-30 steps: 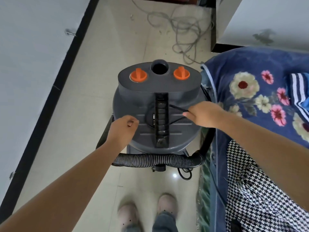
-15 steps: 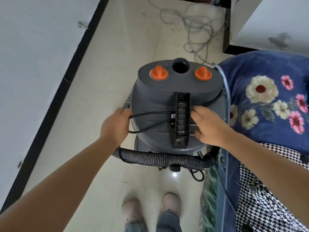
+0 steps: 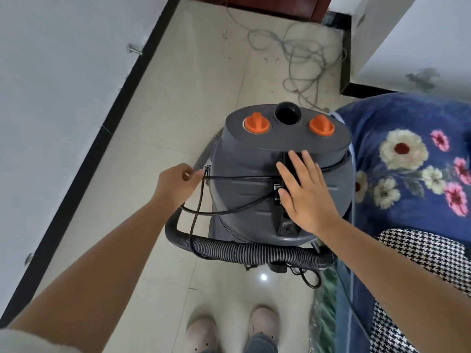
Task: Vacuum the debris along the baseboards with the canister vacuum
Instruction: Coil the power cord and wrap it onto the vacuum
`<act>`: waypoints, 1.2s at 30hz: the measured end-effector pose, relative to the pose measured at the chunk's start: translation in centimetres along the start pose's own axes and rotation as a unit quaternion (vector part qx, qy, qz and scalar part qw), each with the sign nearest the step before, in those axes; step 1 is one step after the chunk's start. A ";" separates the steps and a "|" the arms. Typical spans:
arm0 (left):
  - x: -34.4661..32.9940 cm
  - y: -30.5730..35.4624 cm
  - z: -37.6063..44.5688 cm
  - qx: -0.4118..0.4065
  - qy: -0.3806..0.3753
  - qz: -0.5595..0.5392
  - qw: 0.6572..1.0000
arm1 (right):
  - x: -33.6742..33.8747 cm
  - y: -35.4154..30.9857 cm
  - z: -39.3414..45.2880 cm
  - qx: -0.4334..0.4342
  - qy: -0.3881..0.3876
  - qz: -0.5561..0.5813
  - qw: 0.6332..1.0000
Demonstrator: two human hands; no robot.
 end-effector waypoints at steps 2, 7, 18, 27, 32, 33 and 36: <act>-0.5 1.0 0.6 -0.034 0.030 0.067 0.997 | 0.1 0.0 0.0 -0.021 0.017 0.010 1.000; -1.3 3.0 -0.3 -0.082 0.102 0.050 0.990 | -0.7 -0.9 -0.9 -0.169 0.065 0.036 0.983; -2.0 12.1 3.2 -0.302 0.097 0.178 0.931 | -1.4 -0.7 -1.5 -0.197 0.123 0.054 0.971; -4.1 14.7 7.8 -0.365 0.030 0.154 0.918 | -0.7 0.6 1.0 -0.217 0.115 0.003 0.969; -5.4 12.2 6.2 -0.411 0.023 0.169 0.895 | 0.1 1.6 2.7 -0.238 0.126 0.019 0.963; -5.0 11.2 6.5 -0.378 0.022 0.137 0.915 | 0.2 1.7 3.0 -0.239 0.128 0.020 0.962; -3.9 9.2 7.5 -0.295 -0.024 0.067 0.953 | 0.3 2.1 3.6 -0.241 0.134 0.020 0.961</act>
Point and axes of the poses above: each hand's wrist, its own z-axis towards the middle knuckle, its own x-axis out of the back of the hand, y = z × x, the point moved 7 cm from there along z, towards the middle knuckle, and after that the axes turned 1 degree about x, right-handed, at the moved point
